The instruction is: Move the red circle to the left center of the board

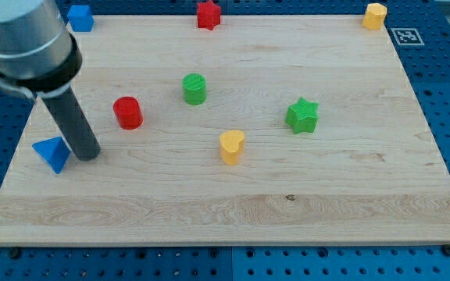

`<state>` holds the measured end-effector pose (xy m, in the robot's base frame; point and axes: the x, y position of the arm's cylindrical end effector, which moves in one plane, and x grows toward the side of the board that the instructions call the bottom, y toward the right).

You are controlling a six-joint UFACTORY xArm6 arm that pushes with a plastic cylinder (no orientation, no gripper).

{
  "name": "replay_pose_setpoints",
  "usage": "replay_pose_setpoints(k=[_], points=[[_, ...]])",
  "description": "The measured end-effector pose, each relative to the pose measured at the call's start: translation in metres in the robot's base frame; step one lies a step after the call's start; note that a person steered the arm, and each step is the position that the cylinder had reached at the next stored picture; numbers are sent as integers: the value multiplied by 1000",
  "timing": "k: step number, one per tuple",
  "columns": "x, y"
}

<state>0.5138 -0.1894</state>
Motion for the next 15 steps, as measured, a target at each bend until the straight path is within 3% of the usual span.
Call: replay_pose_setpoints(k=[2,4,7,9,12,15], points=[[-4,19],[-56,34],[-20,123],[-83,121],[-74,111],[-90,26]])
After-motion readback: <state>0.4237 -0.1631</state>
